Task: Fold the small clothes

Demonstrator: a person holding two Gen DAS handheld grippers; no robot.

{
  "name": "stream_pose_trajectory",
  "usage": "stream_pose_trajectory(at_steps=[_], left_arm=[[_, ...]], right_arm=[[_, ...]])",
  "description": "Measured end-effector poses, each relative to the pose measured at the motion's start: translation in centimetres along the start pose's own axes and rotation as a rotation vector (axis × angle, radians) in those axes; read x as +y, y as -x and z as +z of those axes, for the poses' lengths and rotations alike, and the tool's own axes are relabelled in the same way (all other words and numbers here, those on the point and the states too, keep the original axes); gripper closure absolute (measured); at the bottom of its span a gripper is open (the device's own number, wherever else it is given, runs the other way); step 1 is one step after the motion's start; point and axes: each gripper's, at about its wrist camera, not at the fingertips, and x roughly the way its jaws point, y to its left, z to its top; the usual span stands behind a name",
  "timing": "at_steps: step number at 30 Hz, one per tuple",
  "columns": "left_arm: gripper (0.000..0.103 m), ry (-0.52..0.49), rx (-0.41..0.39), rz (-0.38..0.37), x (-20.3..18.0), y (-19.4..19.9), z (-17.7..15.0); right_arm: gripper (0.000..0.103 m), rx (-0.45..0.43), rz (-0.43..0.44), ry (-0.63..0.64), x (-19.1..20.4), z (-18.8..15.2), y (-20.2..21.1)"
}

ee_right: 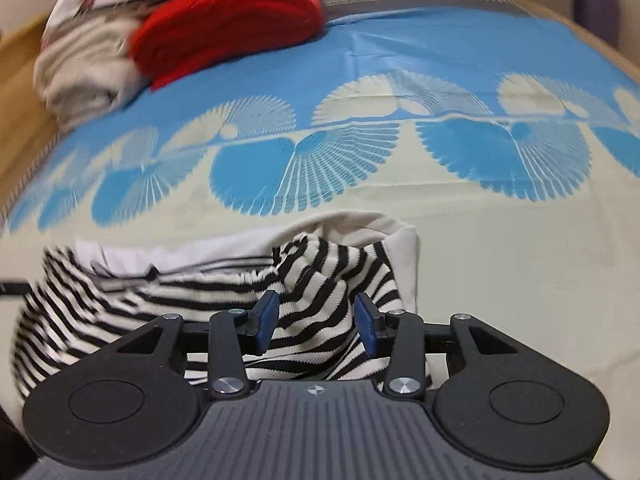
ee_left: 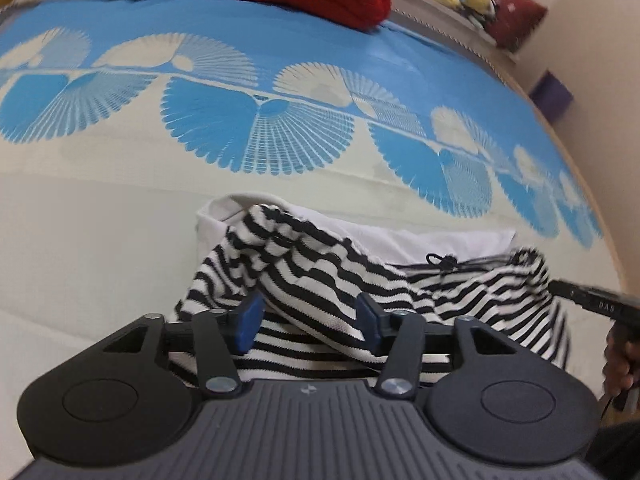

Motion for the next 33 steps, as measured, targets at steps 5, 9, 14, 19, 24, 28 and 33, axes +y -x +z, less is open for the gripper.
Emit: stream_pose_trajectory(at_steps=[5, 9, 14, 19, 24, 28, 33], left_arm=[[0.054, -0.113, -0.038, 0.044, -2.0, -2.1, 0.3], [0.102, -0.166, -0.018, 0.052, -2.6, -3.5, 1.0], [0.102, 0.007, -0.283, 0.014, -1.4, -0.4, 3.9], [0.102, -0.025, -0.28, 0.091, -3.2, -2.6, 5.3], [0.091, 0.073, -0.091, 0.09, -1.7, -6.3, 5.8], [0.068, 0.14, -0.157, 0.021, 0.5, -3.6, 5.9], [0.059, 0.264, -0.157, 0.023, 4.9, -1.6, 4.9]], right_arm=[[0.064, 0.008, -0.022, 0.15, 1.7, 0.0, -1.7], [0.101, -0.042, -0.014, 0.174, 1.9, 1.1, -1.6], [0.101, -0.322, -0.022, -0.091, -0.8, 4.8, 1.6], [0.101, -0.301, -0.127, -0.057, 0.6, 6.3, -1.1], [0.077, -0.063, -0.201, -0.025, 1.0, 6.2, -6.0], [0.069, -0.095, -0.155, -0.059, -0.2, 5.8, -3.8], [0.058, -0.083, -0.114, -0.152, -4.2, 4.6, -1.9]])
